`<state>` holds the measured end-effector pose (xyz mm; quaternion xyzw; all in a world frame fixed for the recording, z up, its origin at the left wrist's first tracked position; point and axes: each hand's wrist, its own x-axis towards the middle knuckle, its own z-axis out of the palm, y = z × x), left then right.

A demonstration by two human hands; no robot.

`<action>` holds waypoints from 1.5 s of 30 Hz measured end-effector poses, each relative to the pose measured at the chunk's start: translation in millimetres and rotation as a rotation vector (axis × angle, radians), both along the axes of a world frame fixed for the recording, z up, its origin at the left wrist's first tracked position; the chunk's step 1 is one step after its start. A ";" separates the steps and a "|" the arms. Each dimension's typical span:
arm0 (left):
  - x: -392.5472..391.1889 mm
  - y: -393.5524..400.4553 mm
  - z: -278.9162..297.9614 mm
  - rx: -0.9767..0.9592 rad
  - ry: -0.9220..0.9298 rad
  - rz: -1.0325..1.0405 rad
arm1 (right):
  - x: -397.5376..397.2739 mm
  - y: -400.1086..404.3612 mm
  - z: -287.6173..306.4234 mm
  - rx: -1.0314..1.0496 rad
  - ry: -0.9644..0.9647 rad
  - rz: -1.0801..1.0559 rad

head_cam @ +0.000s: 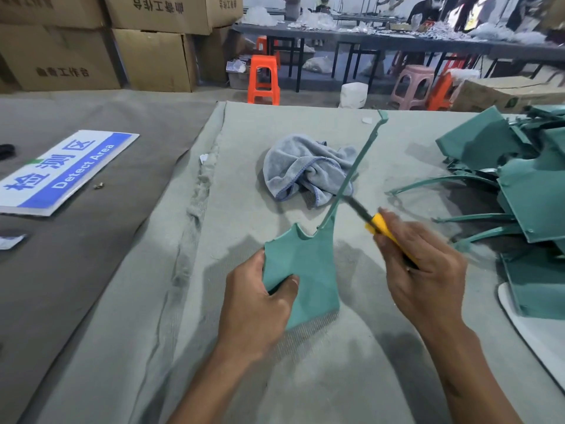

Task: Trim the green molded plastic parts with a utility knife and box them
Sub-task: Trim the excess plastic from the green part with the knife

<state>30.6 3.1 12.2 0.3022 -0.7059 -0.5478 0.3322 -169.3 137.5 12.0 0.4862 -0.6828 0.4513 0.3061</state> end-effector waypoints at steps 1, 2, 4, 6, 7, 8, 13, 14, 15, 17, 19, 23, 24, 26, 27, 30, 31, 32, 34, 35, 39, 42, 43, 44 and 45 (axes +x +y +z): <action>0.5 0.0 0.2 0.006 -0.006 -0.009 | 2.6 -0.6 -0.1 0.037 -0.004 0.040; 0.9 -0.1 0.7 0.007 -0.016 -0.017 | 4.9 -2.6 -0.5 0.074 -0.015 0.068; 1.9 -1.5 1.4 0.004 -0.033 -0.024 | 6.9 -7.0 -1.2 0.092 -0.033 0.046; 2.3 -3.6 1.2 0.008 -0.044 -0.028 | 2.7 -5.2 -1.3 0.039 -0.038 -0.078; 2.6 -3.8 1.3 0.011 -0.048 -0.035 | -1.8 -1.3 -0.8 0.000 -0.035 -0.148; 2.5 -3.6 1.4 0.015 -0.052 -0.041 | -6.2 3.1 0.3 -0.032 -0.026 -0.191; 4.8 -3.6 2.9 0.015 -0.055 -0.057 | -9.4 9.6 0.3 0.012 0.052 0.018; 5.0 -4.1 3.1 0.016 -0.055 -0.063 | -8.5 7.5 -0.1 0.034 0.065 0.019; 5.7 -4.4 3.4 0.016 -0.057 -0.073 | -8.4 5.6 -0.4 0.046 0.079 -0.005; 6.6 -3.6 4.2 0.010 -0.064 -0.092 | -10.5 4.4 0.1 0.025 0.092 -0.097; 7.1 -2.3 5.3 0.004 -0.072 -0.111 | -13.7 7.9 2.7 -0.061 0.076 -0.213; 10.2 -4.9 8.6 -0.020 -0.101 -0.165 | -15.8 19.1 9.2 -0.154 0.115 -0.151; 11.3 -5.9 9.4 -0.021 -0.107 -0.175 | -14.6 20.4 10.6 -0.135 0.135 -0.064; 13.5 -6.9 10.9 -0.025 -0.113 -0.182 | -11.0 20.2 13.1 -0.106 0.158 0.065; 14.1 -6.7 11.7 -0.033 -0.114 -0.181 | -10.3 19.4 13.7 -0.098 0.158 0.090; 14.1 -4.8 13.0 -0.054 -0.113 -0.188 | -14.2 19.4 13.1 -0.041 0.173 0.011; 14.3 -4.6 13.1 -0.057 -0.115 -0.190 | -16.4 19.7 12.1 -0.030 0.174 -0.034; 14.5 -4.4 13.5 -0.060 -0.119 -0.191 | -18.2 19.6 11.0 -0.034 0.160 -0.078; 14.9 -4.4 14.3 -0.067 -0.128 -0.192 | -18.8 17.1 10.1 -0.092 0.120 -0.189; 15.0 -4.4 14.5 -0.069 -0.130 -0.191 | -18.5 15.1 10.8 -0.141 0.108 -0.245; 13.8 -2.3 15.8 -0.067 -0.131 -0.191 | -18.3 16.1 17.4 -0.284 0.207 -0.255; 14.3 -1.1 16.6 -0.069 -0.135 -0.196 | -16.5 18.2 18.9 -0.164 0.243 -0.144; 14.9 -1.3 16.0 -0.075 -0.135 -0.198 | -15.4 17.2 19.0 -0.136 0.226 -0.147; 15.2 -1.8 15.3 -0.085 -0.134 -0.197 | -14.4 16.6 19.4 -0.139 0.203 -0.173; 15.5 -2.0 14.9 -0.094 -0.131 -0.193 | -13.5 16.5 20.4 -0.175 0.173 -0.214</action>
